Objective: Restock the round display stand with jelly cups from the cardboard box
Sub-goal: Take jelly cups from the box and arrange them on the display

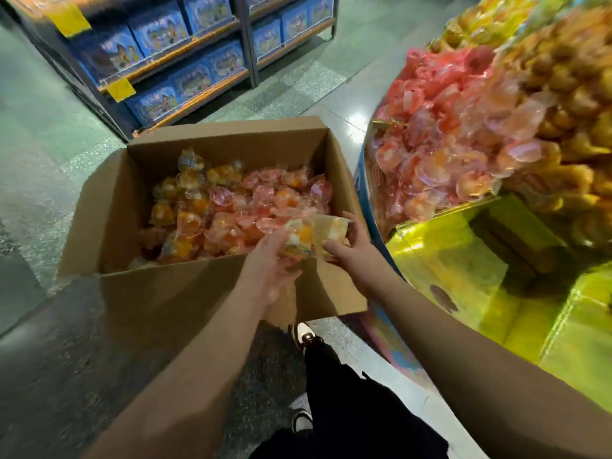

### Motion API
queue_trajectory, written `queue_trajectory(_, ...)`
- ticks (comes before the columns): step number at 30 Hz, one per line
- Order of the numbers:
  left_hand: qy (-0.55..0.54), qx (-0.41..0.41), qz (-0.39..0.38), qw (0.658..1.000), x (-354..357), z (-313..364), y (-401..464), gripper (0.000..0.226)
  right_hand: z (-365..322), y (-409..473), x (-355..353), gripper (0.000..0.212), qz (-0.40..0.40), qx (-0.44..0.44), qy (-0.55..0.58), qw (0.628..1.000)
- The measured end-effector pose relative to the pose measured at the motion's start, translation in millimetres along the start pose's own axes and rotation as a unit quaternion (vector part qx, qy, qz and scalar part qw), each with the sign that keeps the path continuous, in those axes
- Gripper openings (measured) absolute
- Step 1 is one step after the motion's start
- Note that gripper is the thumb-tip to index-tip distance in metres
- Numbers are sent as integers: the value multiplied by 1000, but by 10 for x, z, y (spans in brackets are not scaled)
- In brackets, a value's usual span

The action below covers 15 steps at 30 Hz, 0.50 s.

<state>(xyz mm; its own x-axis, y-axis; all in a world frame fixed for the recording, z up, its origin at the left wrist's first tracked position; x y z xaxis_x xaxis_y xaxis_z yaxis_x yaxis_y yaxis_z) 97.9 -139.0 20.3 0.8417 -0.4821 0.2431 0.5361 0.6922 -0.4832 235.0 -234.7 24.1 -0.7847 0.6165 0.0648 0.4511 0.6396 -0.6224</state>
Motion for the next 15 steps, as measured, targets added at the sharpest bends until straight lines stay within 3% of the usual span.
queue_trajectory(3,-15,2,-46,999,451,-62,-337,24,41,-517,-406,95,54,-27,-6,998)
queue_trajectory(7,-21,1,-117,993,1191,-128,-745,33,130,-1147,-1054,79,133,-61,-1,989)
queue_trajectory(15,142,54,-239,959,2630,-466,-1339,38,693,-2293,-2413,100,257,-67,66,962)
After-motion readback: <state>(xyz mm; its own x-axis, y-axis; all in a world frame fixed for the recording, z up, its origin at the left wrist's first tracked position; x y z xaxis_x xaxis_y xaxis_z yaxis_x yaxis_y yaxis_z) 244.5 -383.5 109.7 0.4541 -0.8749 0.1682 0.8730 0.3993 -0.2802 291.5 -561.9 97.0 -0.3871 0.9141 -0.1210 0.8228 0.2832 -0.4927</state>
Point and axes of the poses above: each hand's wrist, its own y-axis towards the middle knuckle, its own x-axis out of the palm, z = x × y, the point moved 10 cm from there along y, towards the middle knuckle, and after that the axes turned 13 degrees about x, right-handed, at the moved point
